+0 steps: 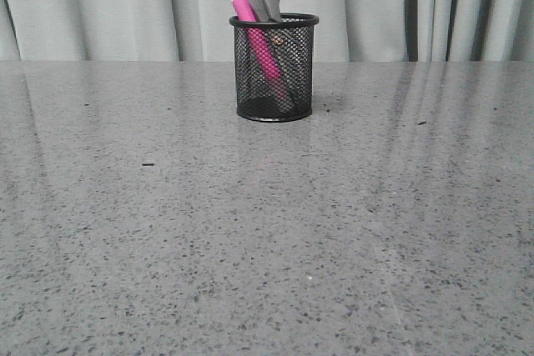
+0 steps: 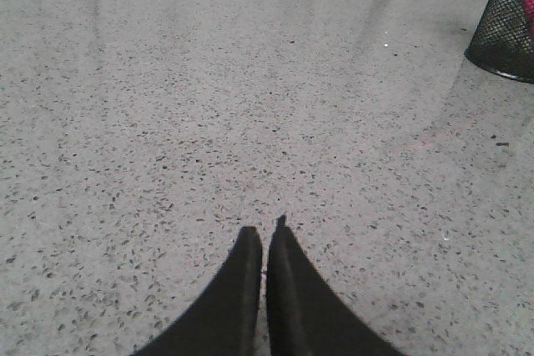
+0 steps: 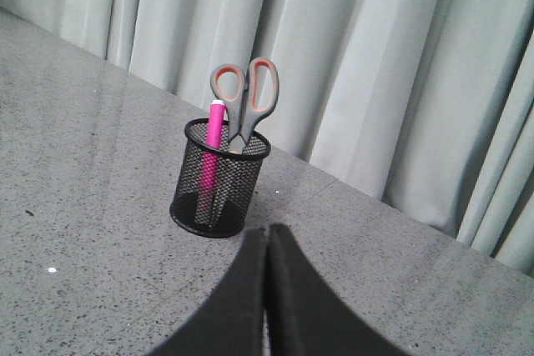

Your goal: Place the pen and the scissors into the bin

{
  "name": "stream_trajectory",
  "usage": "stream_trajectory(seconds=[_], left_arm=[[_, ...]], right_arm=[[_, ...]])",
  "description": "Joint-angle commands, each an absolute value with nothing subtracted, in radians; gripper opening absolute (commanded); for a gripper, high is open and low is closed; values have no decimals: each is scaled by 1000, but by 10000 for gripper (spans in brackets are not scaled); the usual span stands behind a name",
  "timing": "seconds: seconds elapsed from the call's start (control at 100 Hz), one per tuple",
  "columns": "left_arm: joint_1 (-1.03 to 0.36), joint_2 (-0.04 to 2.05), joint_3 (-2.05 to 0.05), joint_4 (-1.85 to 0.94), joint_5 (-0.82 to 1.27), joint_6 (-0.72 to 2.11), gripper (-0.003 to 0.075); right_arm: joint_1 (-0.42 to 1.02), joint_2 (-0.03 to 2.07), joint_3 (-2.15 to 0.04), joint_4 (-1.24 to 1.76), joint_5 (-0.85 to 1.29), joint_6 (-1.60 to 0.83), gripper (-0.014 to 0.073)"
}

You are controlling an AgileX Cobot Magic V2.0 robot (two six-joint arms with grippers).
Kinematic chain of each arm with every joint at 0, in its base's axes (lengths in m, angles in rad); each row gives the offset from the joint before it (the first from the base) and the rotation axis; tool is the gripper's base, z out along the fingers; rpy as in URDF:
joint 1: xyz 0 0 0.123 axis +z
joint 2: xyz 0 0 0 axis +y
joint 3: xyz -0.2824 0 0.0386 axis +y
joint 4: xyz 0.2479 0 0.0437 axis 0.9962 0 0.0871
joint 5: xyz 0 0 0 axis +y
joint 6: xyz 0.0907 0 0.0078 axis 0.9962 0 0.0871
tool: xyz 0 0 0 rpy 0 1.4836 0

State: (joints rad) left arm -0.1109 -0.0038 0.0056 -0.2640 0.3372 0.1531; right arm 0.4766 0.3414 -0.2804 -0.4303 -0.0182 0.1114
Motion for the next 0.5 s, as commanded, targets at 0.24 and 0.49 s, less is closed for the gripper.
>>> stream_trajectory(seconds=[0.24,0.49], left_arm=[[-106,-36,27,-283,287,145,-20],[-106,-36,27,-283,287,145,-20]], right_arm=[[475,345,-304,-438,-93,106,-66],[470,345,-257,-424,-89,106,-66]])
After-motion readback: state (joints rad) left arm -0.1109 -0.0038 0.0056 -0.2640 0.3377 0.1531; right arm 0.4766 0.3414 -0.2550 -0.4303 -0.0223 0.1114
